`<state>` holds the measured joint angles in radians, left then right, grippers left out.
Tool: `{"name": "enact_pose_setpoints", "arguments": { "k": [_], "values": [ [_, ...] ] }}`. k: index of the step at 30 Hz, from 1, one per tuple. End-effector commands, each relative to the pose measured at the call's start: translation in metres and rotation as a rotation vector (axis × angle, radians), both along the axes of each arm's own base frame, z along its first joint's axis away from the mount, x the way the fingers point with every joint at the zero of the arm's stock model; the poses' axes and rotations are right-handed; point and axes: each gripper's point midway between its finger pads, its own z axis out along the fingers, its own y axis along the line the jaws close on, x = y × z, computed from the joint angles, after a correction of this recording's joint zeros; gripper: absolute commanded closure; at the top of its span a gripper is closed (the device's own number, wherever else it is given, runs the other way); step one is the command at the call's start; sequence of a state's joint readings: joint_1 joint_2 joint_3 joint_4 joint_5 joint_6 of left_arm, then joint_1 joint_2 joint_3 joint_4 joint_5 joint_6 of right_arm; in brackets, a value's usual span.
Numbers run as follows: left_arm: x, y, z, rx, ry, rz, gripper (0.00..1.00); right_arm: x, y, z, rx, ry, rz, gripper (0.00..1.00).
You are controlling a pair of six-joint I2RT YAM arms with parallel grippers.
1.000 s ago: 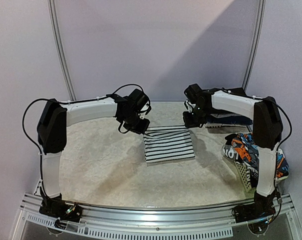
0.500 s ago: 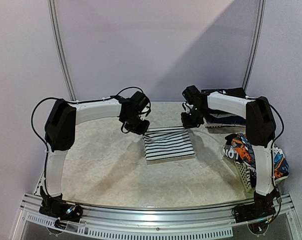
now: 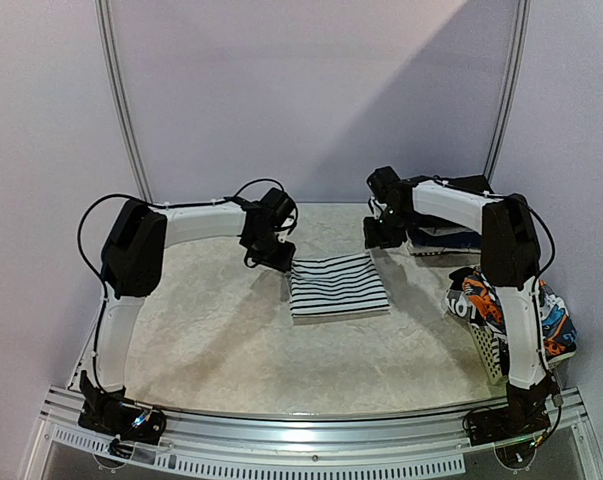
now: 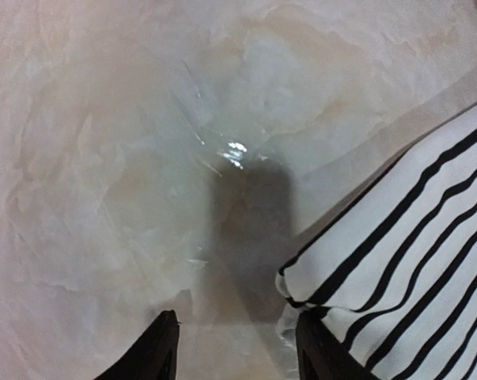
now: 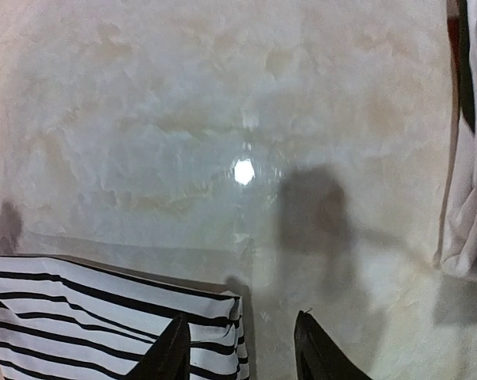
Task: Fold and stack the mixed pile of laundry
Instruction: Fold the 2/3-rectangle-folded tank top at the center of the board, then smooth out the square-folded tank top at the center of the board.
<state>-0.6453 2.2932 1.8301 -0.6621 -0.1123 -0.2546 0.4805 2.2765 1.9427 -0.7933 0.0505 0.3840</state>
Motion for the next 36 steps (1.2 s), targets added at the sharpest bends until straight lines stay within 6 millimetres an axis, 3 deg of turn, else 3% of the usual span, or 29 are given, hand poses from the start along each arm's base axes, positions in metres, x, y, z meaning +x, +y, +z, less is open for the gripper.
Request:
{"name": "enact_pose_setpoints", "arguments": {
  "k": [1,4,6,8,10,13,17,20,25,29,36],
  "values": [
    [0.025,0.000,0.056,-0.063,-0.161,0.027,0.35,0.016,0.003,0.050,0.052,-0.113,-0.032,0.52],
    [0.015,0.000,0.086,-0.088,-0.220,0.018,0.30,0.005,0.010,0.072,0.094,-0.171,-0.010,0.49],
    [0.002,-0.002,0.100,-0.091,-0.242,0.005,0.34,-0.011,0.018,0.085,0.127,-0.206,0.038,0.49],
    [-0.015,-0.011,0.105,-0.112,-0.233,-0.030,0.44,-0.031,0.030,0.081,0.183,-0.181,0.101,0.51],
    [-0.034,-0.025,0.106,-0.145,-0.208,-0.079,0.52,-0.053,0.041,0.074,0.247,-0.132,0.163,0.59],
    [-0.066,-0.049,0.102,-0.193,-0.152,-0.168,0.62,-0.085,0.053,0.053,0.278,-0.048,0.245,0.66],
    [-0.098,-0.080,0.090,-0.254,-0.087,-0.251,0.70,-0.115,0.062,0.027,0.301,0.030,0.318,0.74],
    [-0.108,-0.094,0.075,-0.268,-0.047,-0.275,0.74,-0.124,0.058,0.010,0.305,0.066,0.309,0.81],
    [-0.122,-0.110,0.048,-0.284,0.018,-0.301,0.79,-0.137,0.051,-0.012,0.300,0.109,0.290,0.84],
    [-0.126,-0.108,0.025,-0.257,0.049,-0.292,0.80,-0.144,0.044,-0.028,0.279,0.133,0.274,0.85],
    [-0.138,-0.087,-0.007,-0.198,0.089,-0.260,0.82,-0.155,0.028,-0.060,0.218,0.188,0.234,0.85]
  ]
}}
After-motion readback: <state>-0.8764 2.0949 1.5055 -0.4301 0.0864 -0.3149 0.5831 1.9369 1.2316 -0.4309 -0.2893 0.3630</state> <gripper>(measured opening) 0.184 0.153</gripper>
